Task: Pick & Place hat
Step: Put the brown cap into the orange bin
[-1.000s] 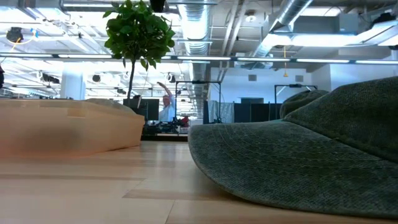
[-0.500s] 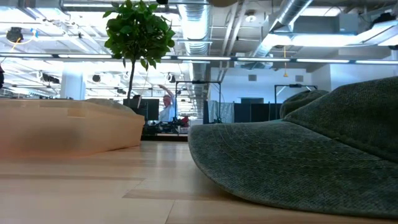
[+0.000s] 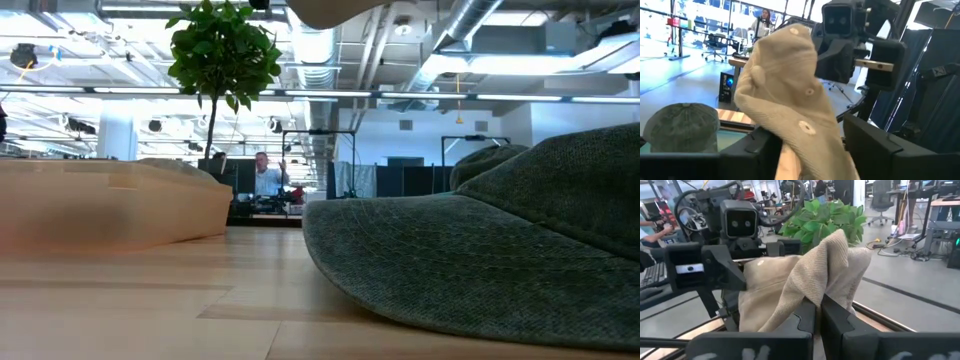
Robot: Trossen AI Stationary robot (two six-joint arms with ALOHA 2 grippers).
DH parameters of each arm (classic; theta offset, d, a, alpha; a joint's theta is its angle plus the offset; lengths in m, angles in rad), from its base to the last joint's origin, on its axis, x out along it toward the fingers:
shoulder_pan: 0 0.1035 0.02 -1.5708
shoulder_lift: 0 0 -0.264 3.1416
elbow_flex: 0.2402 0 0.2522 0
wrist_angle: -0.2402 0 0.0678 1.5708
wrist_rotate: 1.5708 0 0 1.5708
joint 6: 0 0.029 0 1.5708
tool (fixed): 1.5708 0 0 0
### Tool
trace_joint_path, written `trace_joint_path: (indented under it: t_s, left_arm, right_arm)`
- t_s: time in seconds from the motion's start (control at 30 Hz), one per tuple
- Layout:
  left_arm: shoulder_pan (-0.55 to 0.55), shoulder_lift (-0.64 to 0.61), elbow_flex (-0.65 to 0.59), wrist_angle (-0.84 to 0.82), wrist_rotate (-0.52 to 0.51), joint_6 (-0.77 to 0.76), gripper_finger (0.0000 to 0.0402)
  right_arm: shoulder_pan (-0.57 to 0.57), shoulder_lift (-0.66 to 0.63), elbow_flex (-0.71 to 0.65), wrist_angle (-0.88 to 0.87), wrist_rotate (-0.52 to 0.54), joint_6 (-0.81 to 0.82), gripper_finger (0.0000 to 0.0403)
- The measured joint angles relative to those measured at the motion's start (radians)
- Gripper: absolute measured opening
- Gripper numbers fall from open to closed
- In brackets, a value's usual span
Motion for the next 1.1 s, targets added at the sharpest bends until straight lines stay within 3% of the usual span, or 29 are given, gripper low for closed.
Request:
trace_joint_path:
  t_s: [0.33,0.4,0.67,0.9,1.1]
  left_arm:
    - [-0.022,0.0,0.0,-0.022,0.018,-0.007,0.0029]
    - [-0.032,0.0,0.0,-0.022,0.017,-0.015,0.0009]
    - [-0.076,-0.002,0.0,-0.041,0.006,-0.061,0.0002]
    - [-0.103,-0.014,0.0,-0.076,-0.01,-0.132,0.0001]
    - [-0.113,-0.094,0.0,-0.236,-0.03,-0.175,0.0]
  right_arm:
    - [0.01,-0.003,0.0,0.015,-0.004,-0.006,0.0006]
    - [0.01,-0.003,0.0,0.015,-0.018,-0.006,0.0006]
    - [0.01,-0.004,0.0,-0.004,-0.129,-0.005,0.0017]
    - [0.01,-0.005,0.0,-0.052,-0.195,-0.005,0.0082]
    - [0.023,-0.037,0.0,-0.23,-0.2,0.08,0.0133]
